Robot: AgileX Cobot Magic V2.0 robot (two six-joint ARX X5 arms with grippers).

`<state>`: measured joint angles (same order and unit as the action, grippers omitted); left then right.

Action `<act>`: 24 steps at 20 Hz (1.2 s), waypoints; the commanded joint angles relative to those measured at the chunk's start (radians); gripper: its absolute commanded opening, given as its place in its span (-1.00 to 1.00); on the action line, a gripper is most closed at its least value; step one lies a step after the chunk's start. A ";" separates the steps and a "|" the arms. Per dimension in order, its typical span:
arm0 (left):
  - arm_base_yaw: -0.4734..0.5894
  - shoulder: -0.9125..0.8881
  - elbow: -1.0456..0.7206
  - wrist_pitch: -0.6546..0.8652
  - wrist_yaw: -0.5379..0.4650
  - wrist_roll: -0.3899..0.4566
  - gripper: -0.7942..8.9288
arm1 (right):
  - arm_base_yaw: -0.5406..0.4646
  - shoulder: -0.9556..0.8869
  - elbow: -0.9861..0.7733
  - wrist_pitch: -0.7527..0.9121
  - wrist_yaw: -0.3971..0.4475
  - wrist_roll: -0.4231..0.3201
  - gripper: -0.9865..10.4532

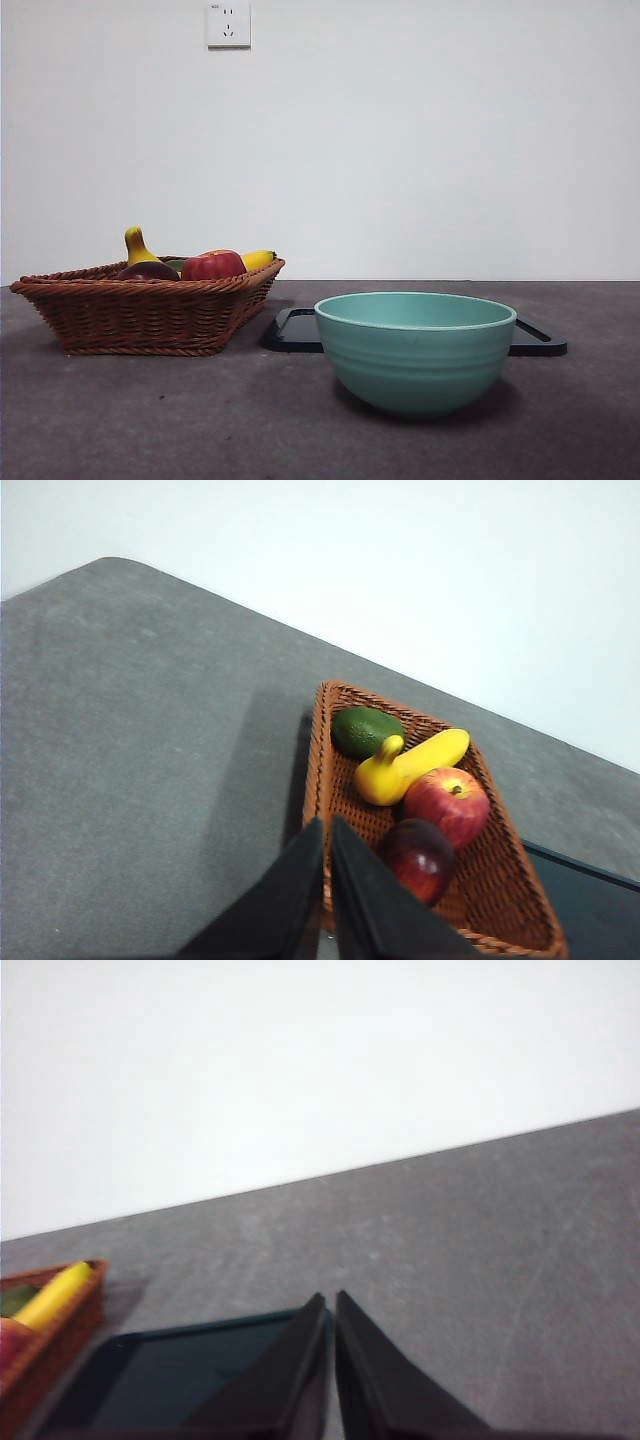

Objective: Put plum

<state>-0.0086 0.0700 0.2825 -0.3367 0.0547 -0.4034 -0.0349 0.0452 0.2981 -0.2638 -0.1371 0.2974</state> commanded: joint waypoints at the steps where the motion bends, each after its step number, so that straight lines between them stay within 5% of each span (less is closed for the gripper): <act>1: 0.002 0.055 0.101 -0.049 0.028 0.016 -0.82 | 0.000 0.055 0.111 -0.039 -0.031 -0.002 -0.82; 13: 0.002 0.407 0.455 -0.310 0.340 0.257 -0.82 | 0.007 0.467 0.526 -0.370 -0.360 -0.186 -0.82; 24: -0.043 0.623 0.644 -0.587 0.518 0.449 -0.82 | 0.159 0.700 0.741 -0.732 -0.441 -0.372 -0.82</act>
<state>-0.0509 0.6876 0.9020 -0.9272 0.5659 0.0055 0.1204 0.7387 1.0203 -0.9947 -0.5743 -0.0376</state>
